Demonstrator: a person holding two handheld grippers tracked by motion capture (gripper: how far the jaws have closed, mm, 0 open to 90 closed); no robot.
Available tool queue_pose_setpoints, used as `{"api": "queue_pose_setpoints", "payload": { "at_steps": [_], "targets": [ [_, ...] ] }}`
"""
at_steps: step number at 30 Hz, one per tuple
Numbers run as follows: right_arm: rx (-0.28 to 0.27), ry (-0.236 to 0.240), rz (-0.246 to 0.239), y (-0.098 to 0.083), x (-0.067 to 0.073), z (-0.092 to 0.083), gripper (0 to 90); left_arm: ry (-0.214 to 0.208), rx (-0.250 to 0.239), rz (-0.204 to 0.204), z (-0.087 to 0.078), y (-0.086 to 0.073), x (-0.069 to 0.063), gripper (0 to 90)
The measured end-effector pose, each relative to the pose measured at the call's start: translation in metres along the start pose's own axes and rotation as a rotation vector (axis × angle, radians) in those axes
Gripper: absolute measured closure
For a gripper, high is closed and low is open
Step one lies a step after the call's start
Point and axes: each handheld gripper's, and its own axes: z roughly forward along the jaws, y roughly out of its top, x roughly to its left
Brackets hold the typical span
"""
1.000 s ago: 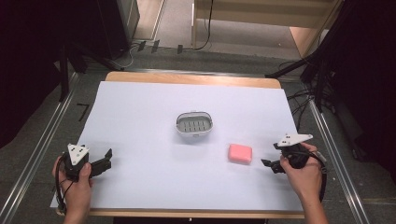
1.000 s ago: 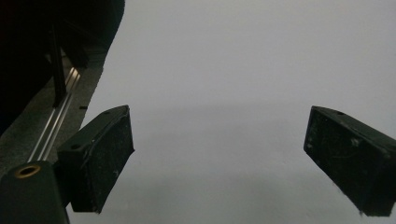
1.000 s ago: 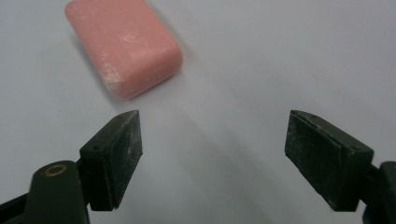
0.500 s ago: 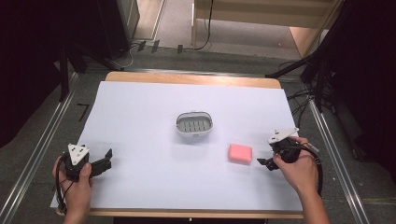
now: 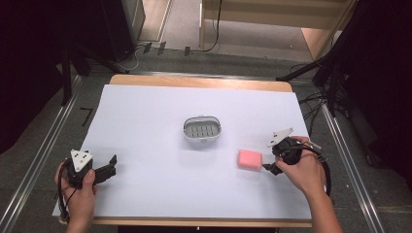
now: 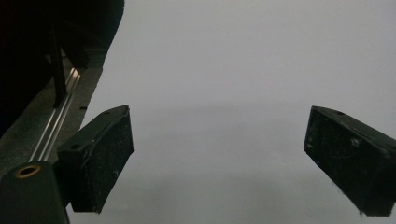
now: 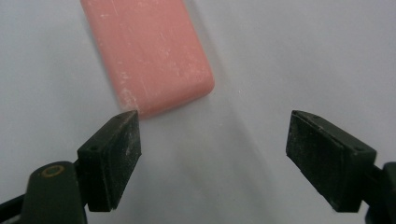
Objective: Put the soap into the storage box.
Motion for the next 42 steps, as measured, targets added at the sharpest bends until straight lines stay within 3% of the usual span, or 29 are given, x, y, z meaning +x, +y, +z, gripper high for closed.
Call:
{"api": "queue_pose_setpoints", "payload": {
  "at_steps": [11, 20, 27, 42],
  "targets": [
    [0.041, 0.006, -0.059, 0.017, 0.003, 0.005, 16.1, 0.001, 0.002, 0.001, 0.000, 0.000, 0.000, 8.9],
    [0.066, 0.042, -0.097, 0.029, 0.007, 0.010, 16.0, 0.003, 0.002, 0.003, 0.000, 0.000, 0.000, 9.0],
    [0.080, 0.059, -0.106, 0.036, 0.010, 0.016, 16.4, 0.004, 0.002, 0.004, 0.000, 0.000, -0.001, 8.9],
    [0.111, 0.121, -0.132, 0.047, 0.015, 0.028, 25.5, 0.003, 0.002, 0.003, 0.000, 0.000, 0.000, 8.9]
  ]
}}
